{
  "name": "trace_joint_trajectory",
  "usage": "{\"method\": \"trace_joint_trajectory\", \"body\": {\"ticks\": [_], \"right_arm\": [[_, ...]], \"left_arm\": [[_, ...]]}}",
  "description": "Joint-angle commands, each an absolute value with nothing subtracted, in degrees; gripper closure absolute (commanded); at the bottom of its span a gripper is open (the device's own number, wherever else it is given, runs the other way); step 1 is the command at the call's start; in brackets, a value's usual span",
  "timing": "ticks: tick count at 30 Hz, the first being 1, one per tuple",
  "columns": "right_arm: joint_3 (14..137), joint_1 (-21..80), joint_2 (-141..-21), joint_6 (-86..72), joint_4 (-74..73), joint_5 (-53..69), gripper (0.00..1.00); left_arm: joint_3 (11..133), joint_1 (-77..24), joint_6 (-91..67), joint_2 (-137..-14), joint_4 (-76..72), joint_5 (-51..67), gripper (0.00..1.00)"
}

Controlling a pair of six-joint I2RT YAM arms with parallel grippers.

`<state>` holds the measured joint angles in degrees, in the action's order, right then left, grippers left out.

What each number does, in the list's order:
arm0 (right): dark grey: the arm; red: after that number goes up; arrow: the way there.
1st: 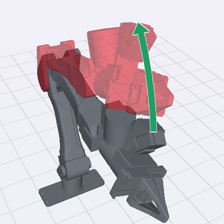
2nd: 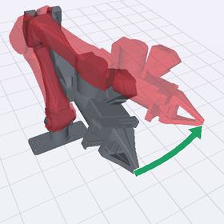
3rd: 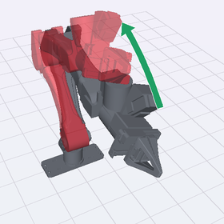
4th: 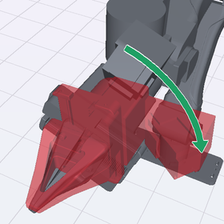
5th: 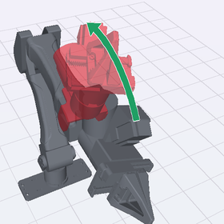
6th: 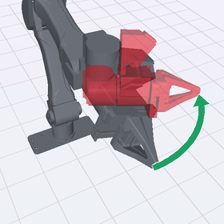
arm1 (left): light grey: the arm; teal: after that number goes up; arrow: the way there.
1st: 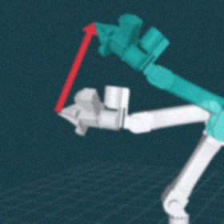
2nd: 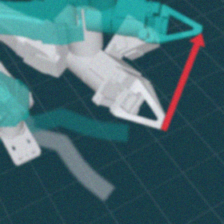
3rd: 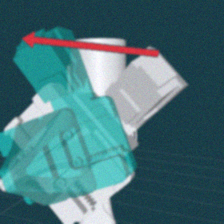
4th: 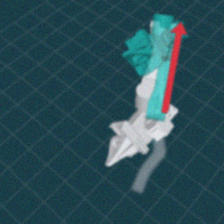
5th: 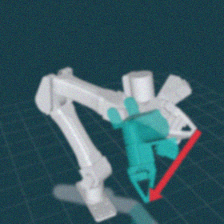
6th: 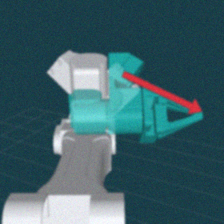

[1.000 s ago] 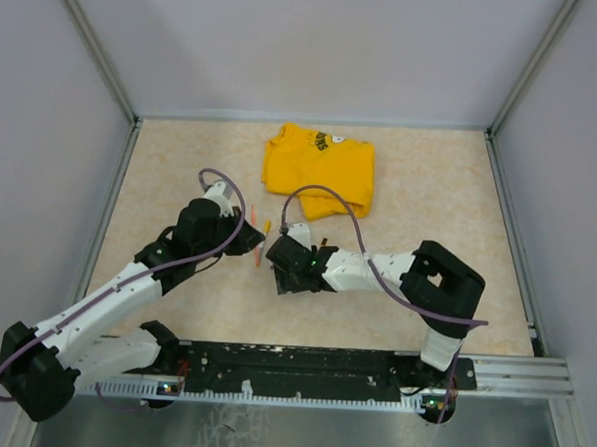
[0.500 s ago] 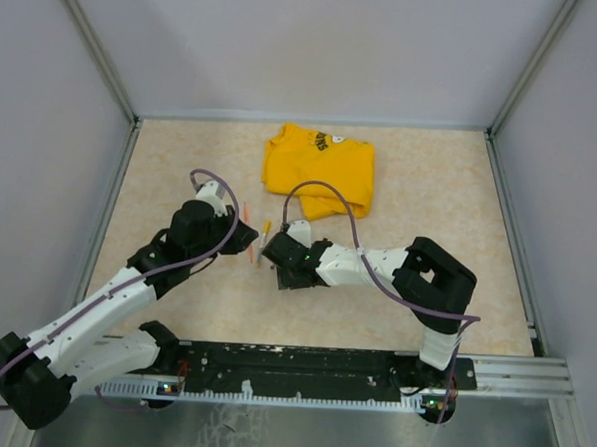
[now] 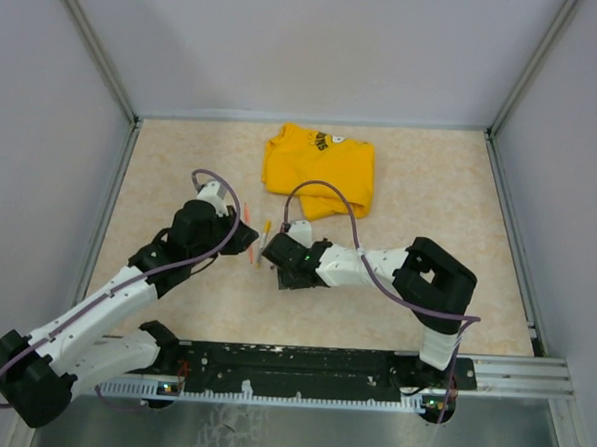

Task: Insert the pens into the pen caps
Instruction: Insert the pen cap onto the pen.

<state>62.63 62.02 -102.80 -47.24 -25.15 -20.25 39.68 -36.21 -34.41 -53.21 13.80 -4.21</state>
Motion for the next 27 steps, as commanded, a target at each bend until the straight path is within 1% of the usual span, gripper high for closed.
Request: {"method": "trace_joint_trajectory", "body": {"ticks": [1, 6, 10, 17, 21, 27], "right_arm": [[60.35, 62.86, -103.3, -49.6, -33.0, -20.85, 0.49], [60.49, 63.34, -103.0, -49.96, -34.47, -21.5, 0.5], [60.55, 63.55, -103.0, -49.94, -34.71, -21.27, 0.53], [61.08, 63.81, -103.48, -49.77, -34.89, -20.47, 0.61], [60.92, 63.89, -103.37, -49.82, -34.55, -19.74, 0.69], [60.61, 63.98, -103.14, -49.64, -33.85, -19.08, 0.77]], "left_arm": [[41.14, -35.78, -33.24, -53.29, 12.57, -3.25, 1.0], [40.79, -35.78, -33.15, -53.07, 12.57, -3.05, 1.0], [40.69, -35.79, -33.05, -52.95, 12.57, -3.03, 1.0], [40.86, -35.77, -32.82, -52.77, 12.72, -3.16, 1.0], [40.87, -35.82, -32.7, -52.73, 12.82, -3.16, 1.0], [40.59, -35.77, -32.84, -52.32, 13.05, -3.5, 1.0]]}}
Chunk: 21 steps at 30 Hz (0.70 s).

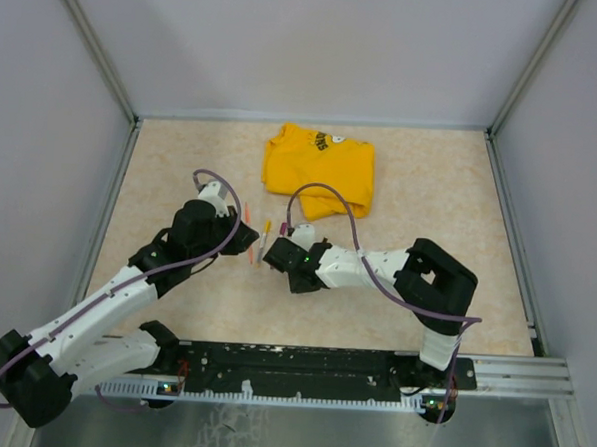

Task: Insert the pens into the pen caps
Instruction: Insert the pen cap onto the pen.

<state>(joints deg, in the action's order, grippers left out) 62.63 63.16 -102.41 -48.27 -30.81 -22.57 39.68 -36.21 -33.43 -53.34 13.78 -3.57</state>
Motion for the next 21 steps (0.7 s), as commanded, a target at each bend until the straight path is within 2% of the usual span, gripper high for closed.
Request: {"method": "trace_joint_trajectory", "body": {"ticks": [1, 6, 10, 12, 16, 21], "right_arm": [[60.5, 63.98, -102.99, -49.55, -33.65, -19.03, 0.78], [60.05, 64.19, -102.03, -48.78, -32.47, -19.01, 0.8], [60.07, 64.16, -100.59, -49.24, -32.84, -20.89, 0.59], [59.87, 64.16, -99.08, -49.85, -33.04, -22.6, 0.52], [57.92, 64.19, -95.21, -52.43, -32.97, -26.21, 0.47], [54.47, 64.18, -88.2, -55.98, -32.88, -28.09, 0.46]], "left_arm": [[40.54, -35.77, -32.87, -52.25, 13.09, -3.56, 1.0], [40.42, -35.78, -32.89, -52.06, 13.18, -3.69, 1.0], [40.5, -35.77, -32.88, -52.16, 13.18, -3.76, 1.0], [40.45, -35.77, -32.9, -52.24, 13.05, -3.61, 1.0], [40.58, -35.77, -32.66, -52.22, 13.13, -3.56, 1.0], [40.4, -35.77, -32.37, -51.74, 13.34, -3.87, 1.0]]}}
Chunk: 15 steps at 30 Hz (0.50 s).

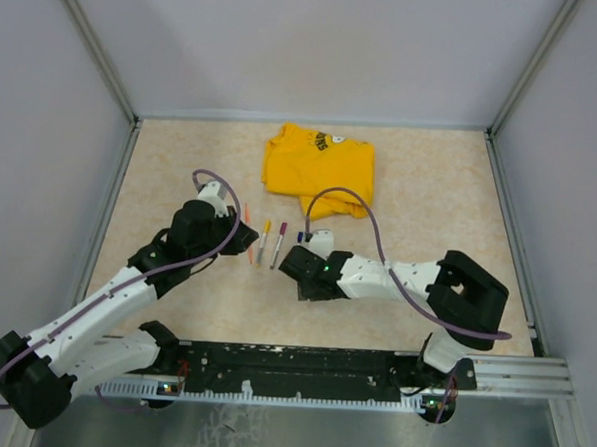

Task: Insert the pens into the pen caps
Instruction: Insert the pen cap onto the pen.

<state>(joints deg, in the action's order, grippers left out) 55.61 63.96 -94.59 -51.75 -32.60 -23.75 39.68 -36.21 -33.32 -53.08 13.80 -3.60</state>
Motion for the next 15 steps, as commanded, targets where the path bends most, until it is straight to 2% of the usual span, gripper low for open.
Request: {"method": "trace_joint_trajectory", "body": {"ticks": [1, 15], "right_arm": [[54.01, 64.16, -87.57, -56.59, -33.25, -27.79, 0.46], [51.3, 65.96, -88.47, -63.74, -35.75, -21.31, 0.47]], "left_arm": [[40.36, -35.79, -32.35, -51.62, 13.4, -3.91, 1.0], [39.9, -35.77, -31.82, -51.22, 13.78, -3.76, 1.0]]}}
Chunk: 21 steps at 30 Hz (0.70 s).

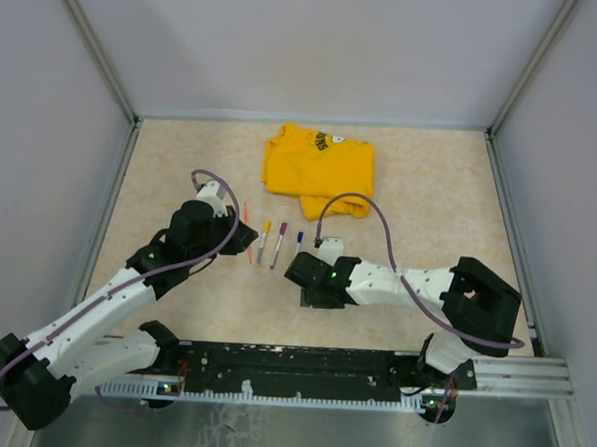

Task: Insert the pens into the pen caps
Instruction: Insert the pen cap onto the pen.

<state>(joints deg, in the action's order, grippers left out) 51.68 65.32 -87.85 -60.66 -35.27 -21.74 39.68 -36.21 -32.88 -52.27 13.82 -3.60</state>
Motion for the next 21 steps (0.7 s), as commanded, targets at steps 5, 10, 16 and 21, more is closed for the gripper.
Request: {"method": "trace_joint_trajectory", "body": {"ticks": [5, 10, 16, 21], "right_arm": [[51.05, 66.02, -89.06, -63.99, -35.83, -19.4, 0.52], [50.48, 66.04, -89.97, -64.07, -35.81, -18.06, 0.55], [50.14, 66.07, -91.43, -63.9, -36.59, -17.91, 0.6], [50.17, 66.02, -91.67, -63.56, -37.27, -18.45, 0.69]], "left_arm": [[39.72, -35.77, -31.75, -50.93, 14.24, -4.0, 1.0], [39.46, -35.77, -31.82, -51.07, 13.89, -3.84, 1.0], [39.64, -35.82, -31.73, -51.77, 13.41, -3.43, 1.0], [39.87, -35.84, -31.73, -52.41, 13.01, -2.95, 1.0]]}}
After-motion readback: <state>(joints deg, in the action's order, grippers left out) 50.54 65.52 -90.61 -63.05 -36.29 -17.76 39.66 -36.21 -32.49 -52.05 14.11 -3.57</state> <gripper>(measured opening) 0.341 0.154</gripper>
